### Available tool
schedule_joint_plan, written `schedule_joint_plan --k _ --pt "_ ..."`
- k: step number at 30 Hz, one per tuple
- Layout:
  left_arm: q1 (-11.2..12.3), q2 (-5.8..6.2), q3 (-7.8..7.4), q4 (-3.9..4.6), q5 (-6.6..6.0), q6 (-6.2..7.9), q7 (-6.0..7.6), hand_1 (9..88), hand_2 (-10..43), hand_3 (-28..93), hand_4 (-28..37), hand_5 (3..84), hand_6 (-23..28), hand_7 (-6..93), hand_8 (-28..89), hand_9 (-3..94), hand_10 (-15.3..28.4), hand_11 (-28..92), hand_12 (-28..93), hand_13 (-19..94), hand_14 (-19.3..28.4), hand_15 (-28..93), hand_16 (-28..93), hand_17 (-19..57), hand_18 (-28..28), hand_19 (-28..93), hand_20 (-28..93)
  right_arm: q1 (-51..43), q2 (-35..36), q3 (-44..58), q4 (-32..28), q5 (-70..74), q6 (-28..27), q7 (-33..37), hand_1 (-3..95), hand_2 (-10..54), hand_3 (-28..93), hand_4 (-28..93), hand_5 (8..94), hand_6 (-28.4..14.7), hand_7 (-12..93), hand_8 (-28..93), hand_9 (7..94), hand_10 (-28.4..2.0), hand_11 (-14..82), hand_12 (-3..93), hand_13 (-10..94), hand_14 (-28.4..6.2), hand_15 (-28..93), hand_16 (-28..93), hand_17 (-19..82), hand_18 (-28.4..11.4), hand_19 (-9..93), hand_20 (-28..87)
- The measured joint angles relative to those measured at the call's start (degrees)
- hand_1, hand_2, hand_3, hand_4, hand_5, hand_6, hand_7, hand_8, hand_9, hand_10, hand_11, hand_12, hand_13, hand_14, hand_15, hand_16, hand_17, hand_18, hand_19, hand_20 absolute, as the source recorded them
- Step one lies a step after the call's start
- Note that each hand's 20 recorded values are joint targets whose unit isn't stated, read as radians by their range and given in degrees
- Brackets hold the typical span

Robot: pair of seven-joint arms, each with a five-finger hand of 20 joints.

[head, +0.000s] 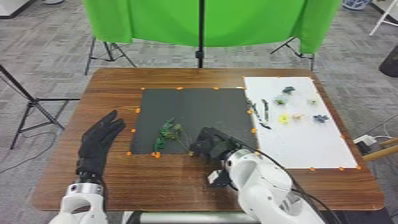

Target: Arrange flowers

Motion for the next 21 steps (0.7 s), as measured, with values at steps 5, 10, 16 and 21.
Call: schedule_joint_plan --k 5,10,16,21 --pt "0.1 -0.09 -0.08 -0.02 0.00 0.00 0.03 22.0 -5.1 69 -23.2 44.1 2.6 8.6 -6 46.0 11.3 12 13 38 13.7 11 0 9.8 10.8 2 20 -2.2 0.0 4.0 -2.7 6.1 -0.3 0.5 27.3 4.9 67 1 78.7 -2.3 20 -8 93.0 -14.0 35.9 25.1 94 -5.2 59 32 68 -12.5 93 57" --pt "0.3 -0.17 -0.16 -0.06 0.00 0.00 0.03 22.0 -5.1 69 -23.1 44.1 2.6 8.7 -6 46.0 11.4 12 13 38 13.8 11 0 9.8 10.8 2 20 -3.1 1.7 9.5 -7.5 15.0 -0.3 0.9 29.5 -3.8 65 -5 75.3 -2.5 18 -8 92.2 -13.6 37.2 25.2 93 -5.0 59 32 67 -12.8 93 58" --pt "0.3 -0.18 -0.14 -0.06 0.02 0.00 0.01 22.0 -5.0 69 -23.1 44.1 2.6 8.7 -6 45.9 11.4 12 13 38 13.8 11 0 9.7 10.8 2 20 3.7 5.8 9.9 -2.1 0.4 2.6 0.5 27.8 -9.5 60 -11 71.9 -3.3 15 -8 91.6 -13.2 39.4 25.1 92 -4.8 62 32 67 -12.9 93 60" --pt "0.3 -0.18 -0.09 -0.06 0.07 0.01 0.01 22.1 -4.9 69 -23.1 44.2 2.6 8.6 -6 46.1 11.4 12 13 38 13.9 11 0 9.7 10.8 2 20 10.9 6.8 10.8 7.8 -10.1 2.4 1.3 25.8 -9.5 58 -12 69.9 -4.2 14 -8 91.4 -13.1 40.5 25.1 92 -4.6 63 31 68 -12.9 93 61"
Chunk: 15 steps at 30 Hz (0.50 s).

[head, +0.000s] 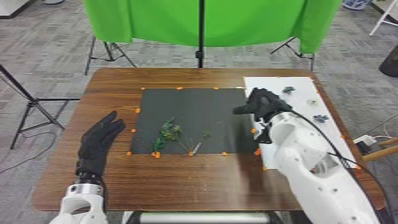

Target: Arrange flowers

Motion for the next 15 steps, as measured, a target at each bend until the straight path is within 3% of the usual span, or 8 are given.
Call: schedule_joint_plan --k 15 --pt "0.1 0.00 0.02 -0.05 0.01 0.04 0.00 22.1 -4.8 69 -23.2 44.1 2.7 8.5 -6 46.0 11.4 12 12 38 13.8 11 0 9.7 10.8 2 20 4.7 -1.2 1.1 10.7 -9.0 -4.3 1.2 23.7 -9.5 54 -14 71.5 -5.5 13 -8 91.7 -13.0 42.3 24.3 93 -4.2 64 31 69 -12.0 93 63"
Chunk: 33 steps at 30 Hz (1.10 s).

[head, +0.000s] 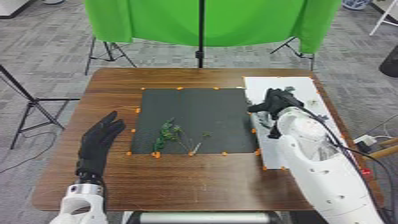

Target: Arrange flowers

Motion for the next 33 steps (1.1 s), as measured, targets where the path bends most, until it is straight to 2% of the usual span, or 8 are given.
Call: schedule_joint_plan --k 9,17,25,28,31,33 --pt "0.2 0.00 -0.05 -0.13 0.00 0.00 0.04 22.1 -4.7 69 -23.2 44.2 2.7 8.5 -6 46.0 11.4 12 13 38 13.9 11 0 9.7 10.8 2 20 -1.3 0.2 0.2 -1.2 2.5 3.6 0.0 23.8 -9.5 55 -13 72.1 -5.3 14 -8 92.0 -13.0 42.6 24.1 93 -4.4 64 31 69 -12.2 93 63" --pt "0.2 0.00 -0.04 -0.13 0.02 -0.04 0.03 22.2 -4.8 69 -23.1 44.1 2.7 8.5 -6 46.0 11.4 12 13 38 13.8 11 0 9.7 10.9 2 20 -1.6 0.6 0.7 -2.0 3.6 4.6 0.0 23.7 -9.5 55 -13 72.6 -5.2 14 -8 92.0 -13.0 42.7 24.1 93 -4.4 64 31 70 -12.3 93 63" --pt "0.2 0.00 -0.04 -0.13 0.02 -0.05 -0.01 22.2 -4.7 69 -23.2 44.1 2.7 8.5 -6 45.9 11.4 12 12 38 13.9 11 0 9.7 10.8 2 20 -1.4 0.5 0.7 -0.7 -0.7 3.5 0.2 18.7 -9.5 51 -16 73.9 -6.6 14 -7 91.5 -13.5 41.2 24.0 93 -4.2 62 31 70 -11.4 93 62" --pt "0.2 0.00 0.00 -0.11 0.04 -0.08 -0.04 22.1 -4.8 69 -23.1 44.2 2.8 8.5 -6 45.9 11.4 12 13 38 13.9 11 0 9.7 10.8 2 20 -1.1 0.0 0.6 0.2 -1.1 0.6 0.6 17.2 -9.5 50 -17 75.3 -7.0 14 -7 91.6 -13.8 40.7 23.9 93 -4.3 62 31 70 -11.2 93 61" --pt "0.2 0.00 0.01 -0.11 0.06 -0.16 -0.06 22.1 -4.8 69 -23.1 44.1 2.8 8.4 -6 45.9 11.5 12 12 38 13.8 11 0 9.7 10.8 2 20 -0.1 -0.6 0.0 0.2 -2.1 -1.3 0.4 21.3 -9.5 51 -17 76.6 -6.7 15 -7 91.8 -13.5 40.9 23.8 93 -4.2 62 31 70 -11.1 93 61" --pt "0.2 0.00 0.02 -0.11 0.07 -0.19 -0.09 21.9 -5.0 69 -23.2 44.1 2.8 8.3 -6 45.9 11.5 12 12 38 13.9 11 0 9.7 10.8 2 20 0.3 -0.8 -1.0 0.8 -4.6 -1.4 -0.4 29.4 -9.5 52 -15 78.1 -5.8 18 -7 92.3 -12.9 41.5 23.7 94 -3.8 63 31 70 -11.0 93 61"
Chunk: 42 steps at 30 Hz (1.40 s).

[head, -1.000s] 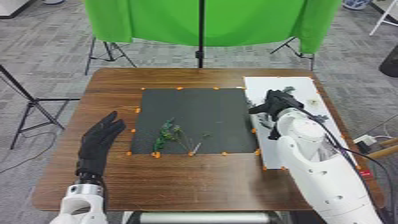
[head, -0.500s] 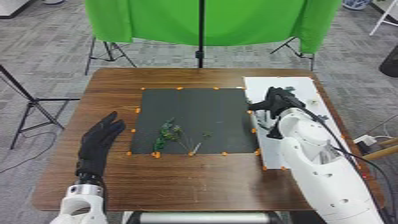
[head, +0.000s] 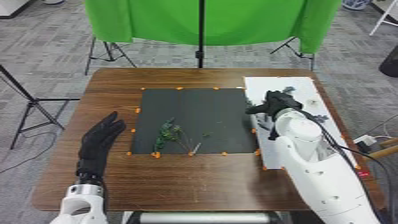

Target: Arrange flowers

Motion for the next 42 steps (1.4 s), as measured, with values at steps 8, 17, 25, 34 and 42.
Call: schedule_joint_plan --k 8,17,25,34,42 --pt "0.0 -0.01 0.00 0.01 0.00 -0.26 -0.28 22.1 -4.9 69 -23.1 44.1 2.7 8.4 -6 45.9 11.4 12 13 38 13.9 11 0 9.6 10.8 2 20 0.1 -0.9 -3.3 2.1 -12.8 3.0 -5.4 72.8 -9.5 -8 35 81.0 -4.1 24 18 93.6 -11.5 43.5 23.9 94 -3.0 66 28 72 -10.5 93 62" --pt "0.0 -0.18 -0.11 0.00 0.05 -0.66 -0.37 22.1 -5.0 69 -23.0 44.0 2.8 8.2 -6 45.7 11.4 12 13 37 13.8 11 0 9.6 10.8 2 20 0.1 -2.7 -3.0 2.2 -1.9 6.6 -2.8 56.8 -9.5 56 3 81.0 -3.3 32 24 93.7 -9.8 47.9 22.8 94 -2.6 70 26 74 -10.5 93 65" --pt "0.0 -0.18 -0.12 -0.01 0.03 -0.78 -0.39 22.1 -4.8 69 -22.9 44.1 2.9 8.1 -6 45.7 11.4 11 13 37 13.8 11 0 9.5 10.8 2 20 -2.2 0.0 -2.0 0.9 2.4 15.7 -2.2 56.2 -9.5 57 4 80.5 -3.6 34 25 93.7 -9.4 49.3 23.1 94 -2.2 72 27 74 -10.5 93 67" --pt "-0.1 -0.18 -0.05 0.04 0.03 -1.18 -0.68 22.1 -4.9 69 -22.9 44.1 3.0 8.0 -6 45.7 11.4 11 13 37 13.8 11 0 9.5 10.8 2 20 -6.3 3.0 -2.4 -13.5 11.7 18.4 -1.5 56.0 -9.5 57 4 80.4 -3.8 36 24 93.7 -9.2 49.8 23.1 94 -2.0 72 27 74 -10.2 93 68" --pt "-0.2 -0.18 -0.01 0.06 0.04 -1.51 -0.79 22.1 -4.9 69 -22.8 44.0 2.8 8.1 -6 45.7 11.4 11 13 37 13.8 11 0 9.5 10.8 2 20 -9.5 0.9 -7.0 -15.3 11.6 16.5 -3.3 55.9 -9.5 57 4 80.0 -3.8 36 24 93.7 -9.3 49.9 23.1 94 -2.0 72 27 74 -10.1 93 68"
